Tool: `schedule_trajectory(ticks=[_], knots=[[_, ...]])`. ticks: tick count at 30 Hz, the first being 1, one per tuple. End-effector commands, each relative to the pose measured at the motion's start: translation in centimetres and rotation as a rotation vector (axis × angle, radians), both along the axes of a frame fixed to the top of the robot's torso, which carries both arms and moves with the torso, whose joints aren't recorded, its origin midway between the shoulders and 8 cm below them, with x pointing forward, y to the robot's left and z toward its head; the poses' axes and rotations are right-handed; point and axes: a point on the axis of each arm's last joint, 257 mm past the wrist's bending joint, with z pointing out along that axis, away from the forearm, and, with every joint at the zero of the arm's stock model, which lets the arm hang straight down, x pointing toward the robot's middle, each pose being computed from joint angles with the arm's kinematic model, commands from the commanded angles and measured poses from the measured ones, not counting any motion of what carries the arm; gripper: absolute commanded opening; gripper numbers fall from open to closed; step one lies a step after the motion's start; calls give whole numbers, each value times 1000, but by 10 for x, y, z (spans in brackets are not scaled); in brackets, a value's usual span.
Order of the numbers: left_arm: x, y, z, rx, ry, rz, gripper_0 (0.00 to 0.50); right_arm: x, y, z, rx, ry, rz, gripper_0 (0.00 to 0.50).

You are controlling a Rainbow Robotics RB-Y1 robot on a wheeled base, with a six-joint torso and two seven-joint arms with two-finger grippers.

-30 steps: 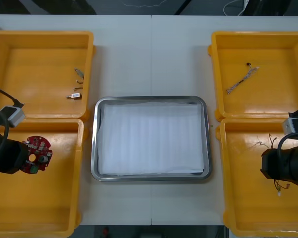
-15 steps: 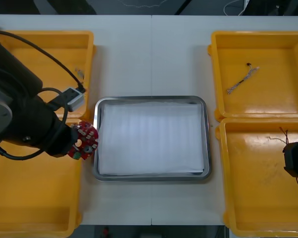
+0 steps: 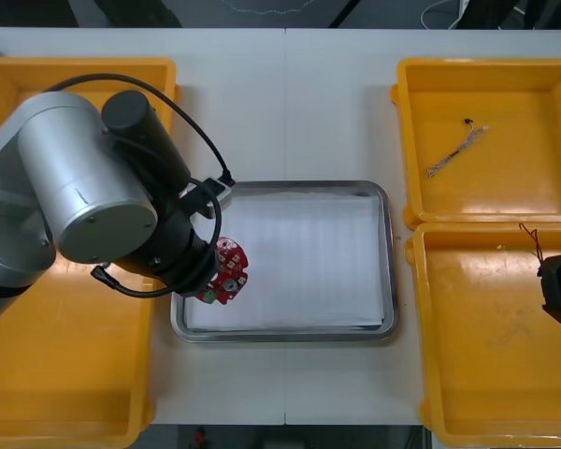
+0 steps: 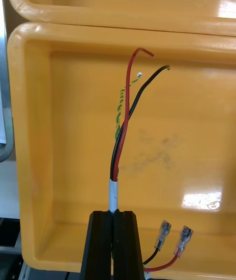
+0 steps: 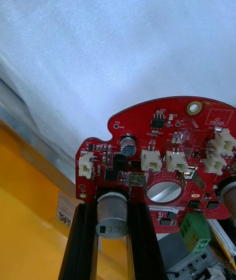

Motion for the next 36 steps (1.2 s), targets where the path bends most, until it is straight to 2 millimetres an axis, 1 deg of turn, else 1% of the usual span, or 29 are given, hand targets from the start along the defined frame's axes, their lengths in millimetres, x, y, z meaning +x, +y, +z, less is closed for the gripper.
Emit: schedule_trajectory(ticks=[1, 7, 17, 22, 23, 24, 25, 26, 27, 28, 29, 33, 36], knots=[[11, -23, -8, -25, -27, 30, 2, 5, 4, 18, -82, -48, 115, 0], [17, -27, -31, -24, -13, 36, 3, 5, 8, 17, -91, -45, 138, 0], [22, -19, -60, 18, 0, 51, 3, 4, 10, 16, -98, -39, 161, 0], [25, -16, -66, 23, -3, 58, 5, 4, 11, 16, -99, -37, 166, 0], [25, -15, -66, 27, -3, 58, 16, 4, 10, 16, -99, -38, 162, 0], [25, -15, -66, 27, -3, 58, 51, 4, 11, 15, -96, -36, 164, 0], [24, -15, -67, 25, -1, 57, 165, 4, 10, 16, -98, -39, 164, 0], [24, -16, -66, 23, -3, 55, 308, 4, 10, 16, -99, -38, 164, 0], [25, -16, -65, 25, -6, 54, 363, 4, 10, 16, -100, -39, 161, 0], [25, -17, -64, 24, -8, 54, 479, 5, 10, 16, -98, -40, 162, 0], [25, -18, -63, 21, -13, 50, 500, 5, 10, 16, -99, -40, 163, 0], [25, -20, -59, 14, -21, 48, 500, 4, 10, 16, -100, -39, 161, 0], [25, -16, -51, 19, -27, 60, 500, 5, 10, 16, -100, -40, 163, 0]])
